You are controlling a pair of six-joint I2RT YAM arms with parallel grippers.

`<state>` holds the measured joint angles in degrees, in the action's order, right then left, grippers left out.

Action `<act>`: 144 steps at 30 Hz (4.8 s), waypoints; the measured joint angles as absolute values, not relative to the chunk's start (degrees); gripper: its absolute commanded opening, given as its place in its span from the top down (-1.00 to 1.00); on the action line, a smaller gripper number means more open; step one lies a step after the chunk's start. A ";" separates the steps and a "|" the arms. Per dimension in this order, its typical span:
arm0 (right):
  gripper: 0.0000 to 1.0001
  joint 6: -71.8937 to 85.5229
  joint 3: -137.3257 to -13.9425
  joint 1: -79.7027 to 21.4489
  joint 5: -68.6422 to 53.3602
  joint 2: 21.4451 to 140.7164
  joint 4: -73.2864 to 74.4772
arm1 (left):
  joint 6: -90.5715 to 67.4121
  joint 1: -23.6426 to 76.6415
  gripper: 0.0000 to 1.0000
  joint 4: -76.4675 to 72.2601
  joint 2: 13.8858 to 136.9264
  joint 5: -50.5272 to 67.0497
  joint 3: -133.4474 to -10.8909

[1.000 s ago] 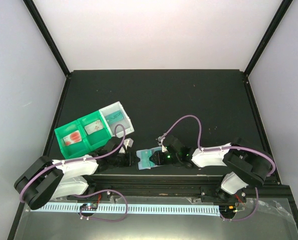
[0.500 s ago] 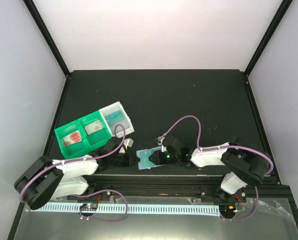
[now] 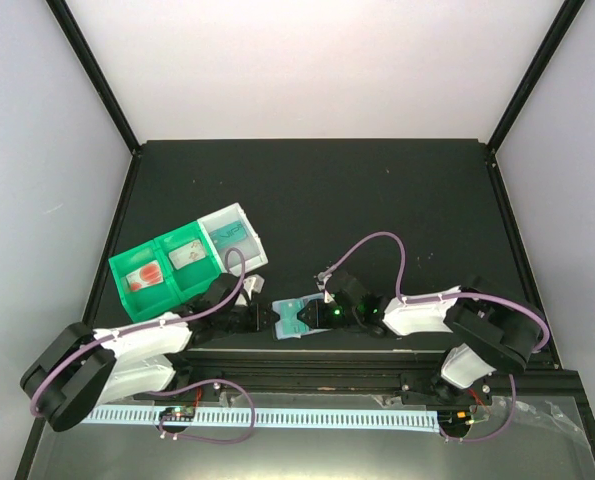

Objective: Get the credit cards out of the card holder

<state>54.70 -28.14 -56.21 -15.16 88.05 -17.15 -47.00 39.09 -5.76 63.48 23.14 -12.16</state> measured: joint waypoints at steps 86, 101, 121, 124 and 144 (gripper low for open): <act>0.98 54.37 -21.74 -52.88 -15.53 83.50 -21.56 | -45.63 39.59 0.95 -13.06 75.11 25.76 -14.87; 0.98 54.61 -17.85 -50.83 -15.59 78.41 -21.10 | -44.69 39.86 0.78 -9.26 73.17 24.56 -15.68; 0.98 49.89 -16.38 -50.04 -15.73 60.62 -10.48 | -33.93 39.88 -0.32 8.97 58.52 26.50 -26.94; 0.98 47.20 -17.23 -50.00 -16.91 57.58 -7.16 | -31.51 39.88 -0.41 10.07 58.94 31.09 -27.42; 0.98 42.96 -16.86 -50.00 -37.87 49.32 -9.08 | -22.96 39.83 -0.34 23.18 60.51 40.10 -37.01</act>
<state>42.96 -16.86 -50.00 -37.87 49.32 -9.08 -22.96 39.83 23.18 60.51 40.10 -37.01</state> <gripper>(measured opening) 0.009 0.709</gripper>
